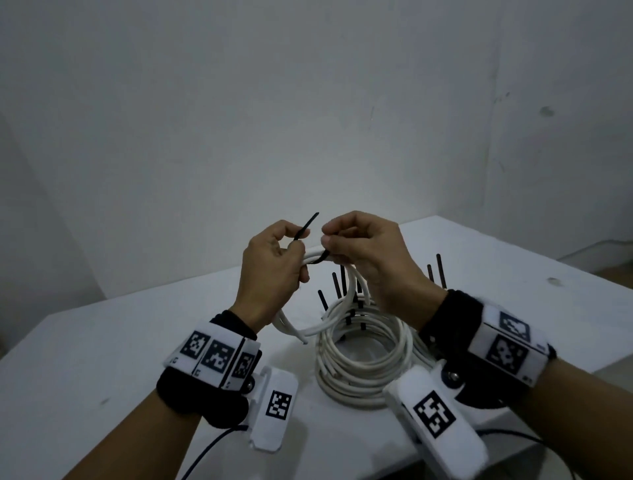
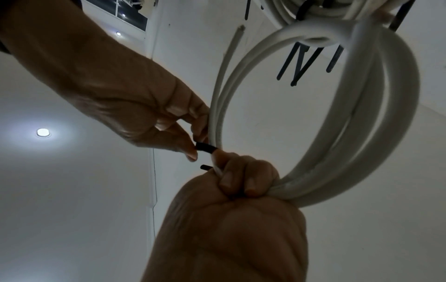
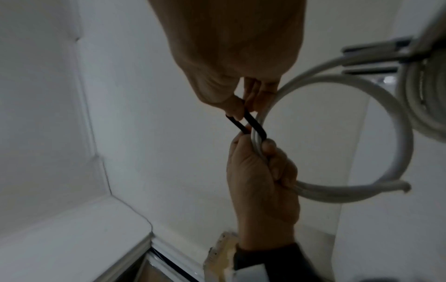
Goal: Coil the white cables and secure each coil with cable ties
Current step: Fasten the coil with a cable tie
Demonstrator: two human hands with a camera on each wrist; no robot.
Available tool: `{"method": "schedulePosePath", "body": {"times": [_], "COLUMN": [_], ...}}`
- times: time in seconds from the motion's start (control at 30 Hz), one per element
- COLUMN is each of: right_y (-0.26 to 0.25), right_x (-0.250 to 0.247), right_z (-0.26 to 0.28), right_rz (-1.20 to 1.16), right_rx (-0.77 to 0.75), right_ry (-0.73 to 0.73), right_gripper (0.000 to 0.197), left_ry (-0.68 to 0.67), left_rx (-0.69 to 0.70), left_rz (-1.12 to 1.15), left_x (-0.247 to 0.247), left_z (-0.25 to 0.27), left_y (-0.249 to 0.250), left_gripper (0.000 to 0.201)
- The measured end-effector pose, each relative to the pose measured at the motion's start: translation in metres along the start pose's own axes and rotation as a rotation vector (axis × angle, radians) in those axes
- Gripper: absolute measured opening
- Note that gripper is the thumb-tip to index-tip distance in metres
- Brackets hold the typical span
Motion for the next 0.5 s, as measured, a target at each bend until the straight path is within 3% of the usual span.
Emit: {"method": "schedulePosePath", "body": {"times": [0.1, 0.17, 0.3, 0.5], "right_y": [0.013, 0.017, 0.020, 0.023], "right_x": [0.007, 0.009, 0.013, 0.018], "right_z": [0.001, 0.001, 0.002, 0.004], "right_rz": [-0.271, -0.319, -0.156, -0.063], "right_rx": [0.086, 0.085, -0.012, -0.087], "right_ry": [0.075, 0.108, 0.122, 0.101], "right_gripper": [0.025, 0.030, 0.020, 0.020], "left_ry": [0.013, 0.034, 0.073, 0.100], "left_rx": [-0.007, -0.018, -0.022, -0.002], "left_rz": [-0.038, -0.055, -0.105, -0.183], "left_x": [-0.002, -0.005, -0.013, -0.019], "left_z": [0.003, 0.005, 0.007, 0.009], "left_y": [-0.007, -0.012, -0.016, -0.018], "left_gripper": [0.015, 0.015, 0.016, 0.015]}}
Point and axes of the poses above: each hand's wrist, its own z-axis away from the middle knuckle, its own x-axis out of the palm, y = z × x, the point moved 6 cm from there along -z, towards the middle knuckle, and after that the axes turned 3 degrees about -y, right-handed, at the moved point
